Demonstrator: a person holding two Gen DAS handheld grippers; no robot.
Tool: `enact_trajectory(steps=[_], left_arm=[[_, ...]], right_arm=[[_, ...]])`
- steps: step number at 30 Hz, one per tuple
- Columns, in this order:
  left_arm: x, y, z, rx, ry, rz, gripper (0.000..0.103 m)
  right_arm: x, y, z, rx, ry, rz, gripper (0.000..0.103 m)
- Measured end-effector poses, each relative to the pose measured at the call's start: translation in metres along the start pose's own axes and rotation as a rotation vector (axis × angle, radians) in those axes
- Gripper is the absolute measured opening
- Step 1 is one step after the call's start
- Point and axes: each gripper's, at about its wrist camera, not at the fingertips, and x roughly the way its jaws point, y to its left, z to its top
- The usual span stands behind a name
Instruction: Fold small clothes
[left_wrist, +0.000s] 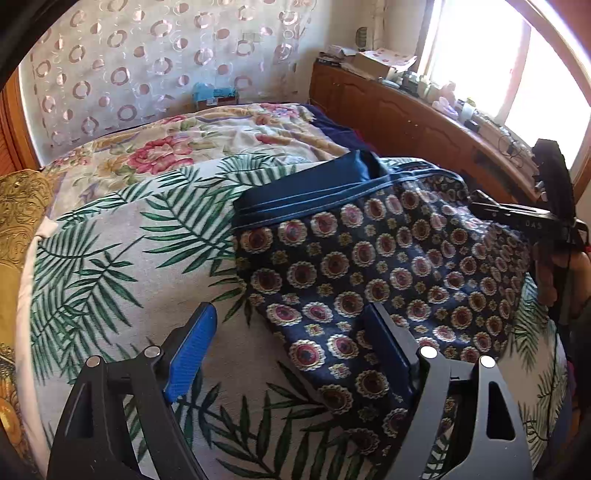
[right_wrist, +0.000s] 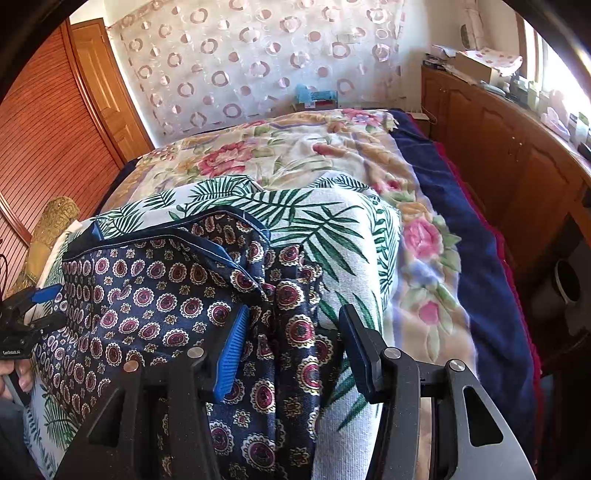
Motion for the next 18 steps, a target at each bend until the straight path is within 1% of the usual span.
enact_trajectory(steps=[1,2,5,6,7,8,9,11,13,14,16,18], left_arm=[[0.000,0.000,0.000,-0.003,0.001,-0.027,0.083],[0.001,0.000,0.001,-0.004,0.004,-0.038,0.081],[0.003,0.001,0.002,-0.005,0.010,-0.058,0.069],[0.004,0.001,0.002,-0.005,0.010,-0.064,0.068],[0.004,0.001,0.003,-0.006,0.008,-0.065,0.065],[0.005,0.001,0.003,-0.008,0.008,-0.065,0.062],[0.005,0.001,0.004,-0.010,0.008,-0.066,0.061],[0.007,0.003,0.007,-0.025,0.009,-0.078,0.059],[0.008,0.005,0.010,-0.044,0.011,-0.089,0.059],[0.009,0.006,0.011,-0.054,0.012,-0.095,0.059],[0.009,0.007,0.012,-0.067,0.013,-0.097,0.059],[0.009,0.007,0.012,-0.068,0.012,-0.090,0.059]], right_arm=[[0.010,0.005,0.001,-0.006,0.002,0.005,0.052],[0.013,0.007,0.000,-0.014,0.001,0.013,0.052],[0.016,0.008,-0.002,-0.032,-0.001,0.010,0.052],[0.015,0.007,-0.002,-0.031,-0.002,0.018,0.052],[0.016,0.007,-0.002,-0.032,-0.001,0.022,0.049],[0.016,0.006,-0.003,-0.035,0.000,0.028,0.043],[0.015,0.006,-0.003,-0.041,0.001,0.033,0.032],[0.013,0.008,-0.005,-0.068,0.006,0.063,0.017],[0.008,0.010,-0.006,-0.091,-0.007,0.041,0.011],[0.001,0.008,-0.007,-0.089,-0.035,0.028,0.009],[-0.011,0.004,-0.009,-0.071,-0.077,-0.009,0.008],[-0.013,0.000,-0.013,-0.065,-0.075,-0.044,0.008]])
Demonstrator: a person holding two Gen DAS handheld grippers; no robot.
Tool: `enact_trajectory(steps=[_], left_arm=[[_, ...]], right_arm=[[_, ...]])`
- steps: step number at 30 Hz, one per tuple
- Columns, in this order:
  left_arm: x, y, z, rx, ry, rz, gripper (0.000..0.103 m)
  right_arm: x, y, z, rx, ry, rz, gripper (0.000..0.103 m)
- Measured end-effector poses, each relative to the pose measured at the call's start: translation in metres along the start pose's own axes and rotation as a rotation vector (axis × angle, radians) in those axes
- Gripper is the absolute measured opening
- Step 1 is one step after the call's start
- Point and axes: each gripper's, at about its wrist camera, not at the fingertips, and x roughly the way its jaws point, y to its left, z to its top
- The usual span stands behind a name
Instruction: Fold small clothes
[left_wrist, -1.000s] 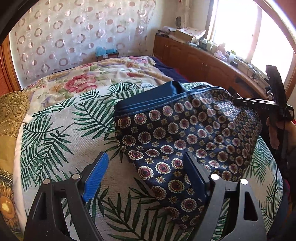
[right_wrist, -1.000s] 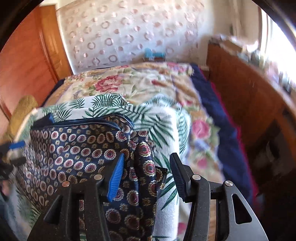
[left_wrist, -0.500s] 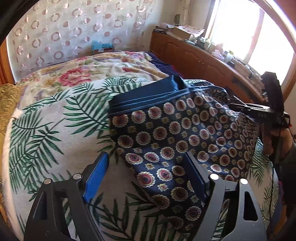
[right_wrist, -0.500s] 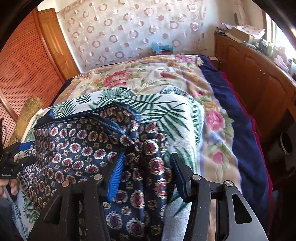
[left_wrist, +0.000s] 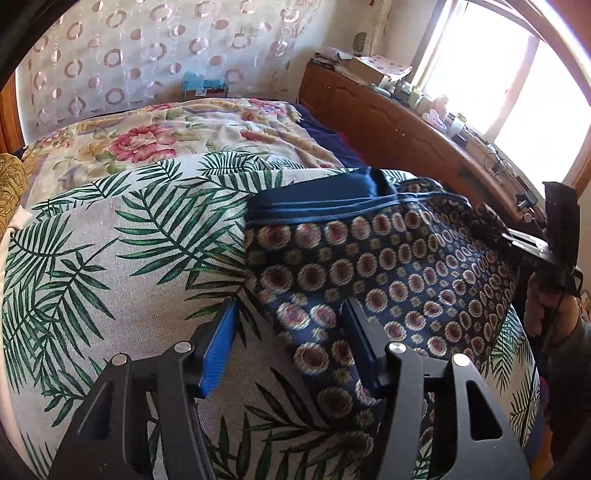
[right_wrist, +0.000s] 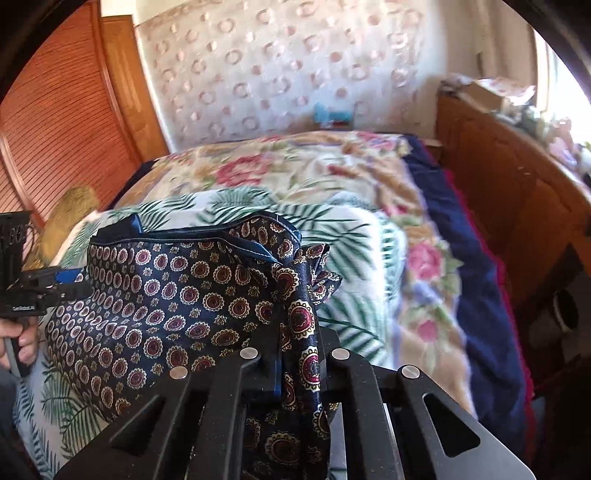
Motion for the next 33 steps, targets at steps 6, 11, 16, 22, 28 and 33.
enact_trajectory(steps=[6,11,16,22,28,33], left_arm=[[0.002,-0.006,0.002,0.020,-0.006,0.014,0.057],[0.008,-0.006,0.005,0.023,0.005,0.007,0.009],[-0.019,-0.022,0.003,0.085,-0.065,0.043,0.005],[-0.089,-0.041,-0.002,0.118,-0.216,0.018,0.004],[-0.156,-0.040,-0.015,0.138,-0.333,0.018,0.003],[-0.199,-0.020,-0.017,0.122,-0.403,0.054,0.003]], right_arm=[[0.009,-0.010,-0.004,0.030,0.027,0.014,0.008],[0.011,-0.008,-0.002,0.017,0.031,0.017,0.008],[-0.003,0.003,-0.003,-0.008,-0.025,0.002,0.008],[-0.034,0.032,0.009,-0.084,-0.109,-0.005,0.008],[-0.057,0.081,0.030,-0.171,-0.186,0.017,0.007],[-0.062,0.132,0.050,-0.250,-0.230,0.054,0.007]])
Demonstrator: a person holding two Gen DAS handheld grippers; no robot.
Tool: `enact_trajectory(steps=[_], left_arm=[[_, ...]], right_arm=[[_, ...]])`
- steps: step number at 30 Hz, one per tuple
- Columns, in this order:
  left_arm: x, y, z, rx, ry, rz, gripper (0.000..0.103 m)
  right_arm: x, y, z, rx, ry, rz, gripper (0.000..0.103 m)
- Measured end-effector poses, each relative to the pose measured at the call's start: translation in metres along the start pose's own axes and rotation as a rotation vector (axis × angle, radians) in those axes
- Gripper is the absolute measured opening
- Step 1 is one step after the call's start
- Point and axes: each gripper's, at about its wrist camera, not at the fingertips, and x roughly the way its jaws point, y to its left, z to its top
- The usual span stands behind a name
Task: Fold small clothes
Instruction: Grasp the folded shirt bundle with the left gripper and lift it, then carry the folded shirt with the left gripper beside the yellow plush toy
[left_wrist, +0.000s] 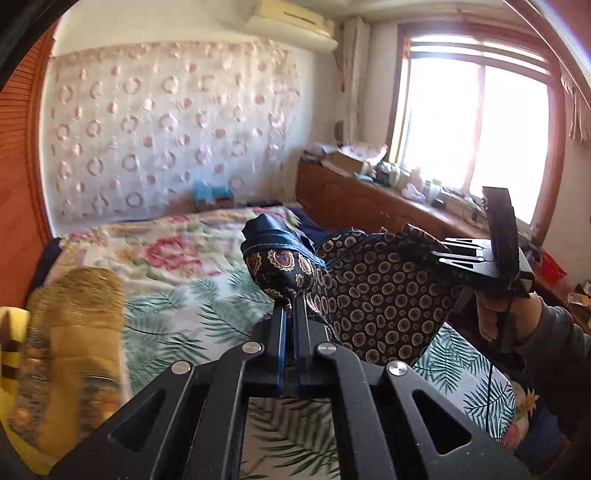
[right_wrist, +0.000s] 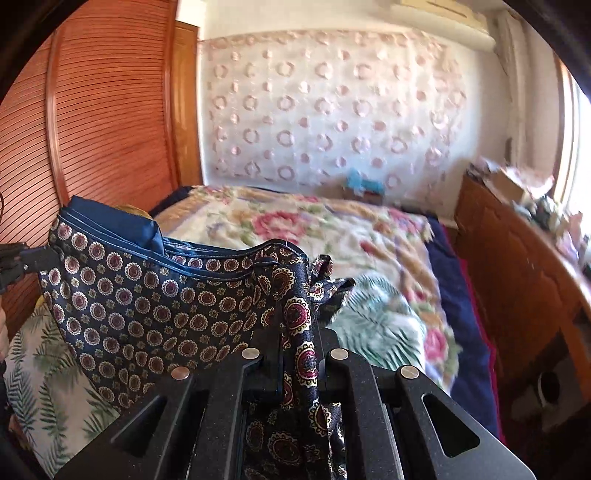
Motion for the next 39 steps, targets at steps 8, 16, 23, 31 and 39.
enact_trajectory(steps=[8,16,23,31,39], left_arm=[[-0.064,0.041,0.030,0.006,-0.112,0.081,0.003],[-0.121,0.072,0.050,0.008,-0.204,0.181,0.003],[-0.148,0.101,0.028,-0.046,-0.198,0.269,0.003],[-0.133,0.150,-0.020,-0.177,-0.107,0.343,0.003],[-0.075,0.209,-0.080,-0.318,0.037,0.389,0.003]], right_arm=[[0.003,0.052,0.050,-0.081,-0.089,0.063,0.007],[0.016,0.094,0.097,-0.162,-0.167,0.134,0.007],[0.050,0.127,0.112,-0.254,-0.186,0.251,0.007],[0.137,0.121,0.126,-0.365,-0.123,0.353,0.007],[0.243,0.140,0.162,-0.423,-0.044,0.322,0.007]])
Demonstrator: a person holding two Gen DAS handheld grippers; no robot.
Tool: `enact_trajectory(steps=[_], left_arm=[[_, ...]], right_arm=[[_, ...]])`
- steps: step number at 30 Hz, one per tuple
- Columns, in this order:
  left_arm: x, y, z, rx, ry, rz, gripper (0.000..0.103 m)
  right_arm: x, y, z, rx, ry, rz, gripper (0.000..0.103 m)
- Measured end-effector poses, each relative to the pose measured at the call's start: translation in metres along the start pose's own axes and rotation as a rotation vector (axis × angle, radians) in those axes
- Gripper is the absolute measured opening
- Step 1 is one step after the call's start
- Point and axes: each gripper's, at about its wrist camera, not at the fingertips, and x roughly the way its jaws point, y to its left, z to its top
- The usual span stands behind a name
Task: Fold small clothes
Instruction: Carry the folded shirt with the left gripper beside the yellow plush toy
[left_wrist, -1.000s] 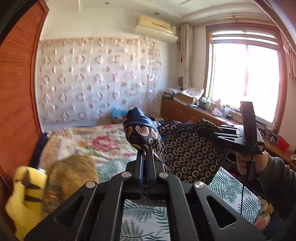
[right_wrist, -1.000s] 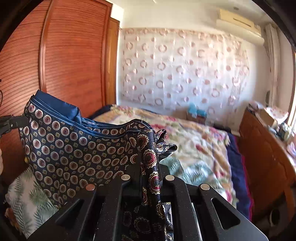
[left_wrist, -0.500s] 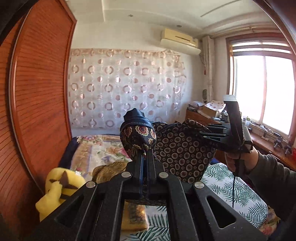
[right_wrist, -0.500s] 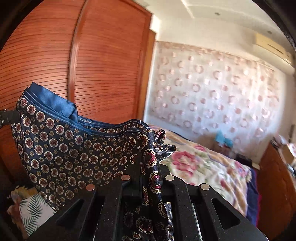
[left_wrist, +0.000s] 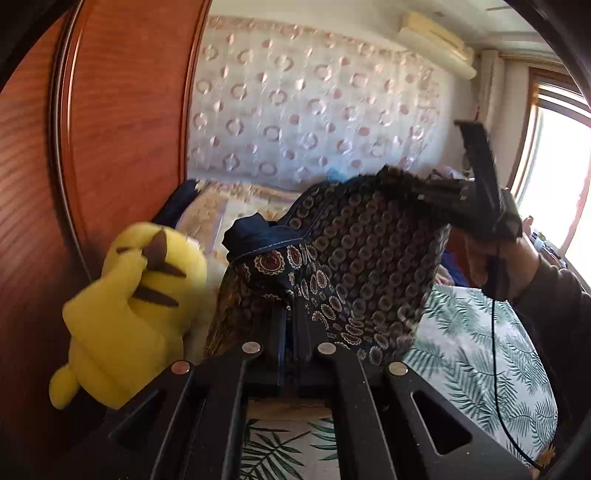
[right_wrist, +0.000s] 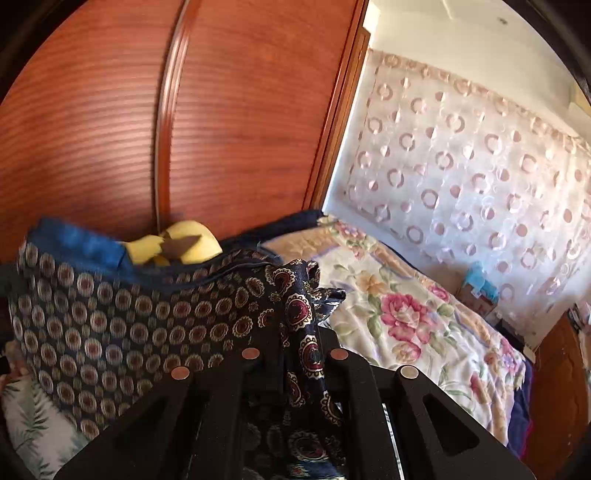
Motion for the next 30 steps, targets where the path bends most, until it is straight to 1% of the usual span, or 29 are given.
enact_trajectory(steps=[1,4,7,10,11,12,14,15,17,19,22,24,25,27,28,29,30], left_arm=[[0.004,0.005,-0.004,-0.009,0.009,0.003,0.003],[0.015,0.010,-0.011,-0.025,0.021,0.008,0.003],[0.015,0.009,-0.013,-0.043,0.003,0.003,0.003],[0.011,0.008,-0.009,-0.054,-0.037,0.010,0.003],[0.008,0.009,-0.008,-0.066,-0.057,0.018,0.003],[0.003,0.011,-0.008,-0.078,-0.070,0.010,0.003],[-0.002,0.011,-0.009,-0.086,-0.086,0.001,0.003],[-0.003,0.010,-0.009,-0.082,-0.087,-0.001,0.003],[-0.002,0.008,-0.011,-0.076,-0.076,-0.010,0.003],[0.008,0.009,-0.011,-0.065,-0.056,-0.003,0.003],[0.026,0.012,-0.009,-0.056,-0.024,0.014,0.003],[0.036,0.012,-0.010,-0.050,0.003,0.034,0.003],[0.040,0.012,-0.011,-0.045,0.017,0.035,0.003],[0.042,0.013,-0.013,-0.046,0.036,0.039,0.004],[0.042,0.013,-0.014,-0.039,0.040,0.041,0.007],[0.042,0.012,-0.014,-0.028,0.046,0.052,0.024],[0.040,0.012,-0.015,-0.018,0.048,0.064,0.034]], right_arm=[[0.009,-0.002,0.004,-0.002,0.005,0.000,0.007],[0.036,0.010,0.024,-0.030,0.012,0.002,0.007],[0.051,0.021,0.034,-0.065,0.003,0.001,0.005],[0.072,0.027,0.049,-0.083,0.004,0.011,0.005],[0.076,0.033,0.045,-0.101,0.007,0.013,0.004],[0.070,0.039,0.034,-0.119,0.002,0.007,0.004],[0.064,0.048,0.022,-0.142,0.000,0.023,0.004],[0.065,0.049,0.023,-0.151,-0.005,0.022,0.004],[0.064,0.045,0.016,-0.110,-0.008,0.034,0.005],[0.062,0.035,0.006,-0.058,0.009,0.029,0.005],[0.062,0.024,-0.009,-0.027,0.039,-0.009,0.005],[0.063,0.013,-0.016,-0.006,0.073,-0.036,0.021],[0.063,0.008,-0.017,0.010,0.086,-0.048,0.026],[0.055,-0.002,-0.016,0.054,0.079,-0.045,0.042],[0.051,-0.003,-0.014,0.069,0.065,-0.048,0.046],[0.043,-0.005,-0.012,0.085,0.053,-0.047,0.051],[0.034,-0.008,-0.012,0.104,0.040,-0.041,0.053]])
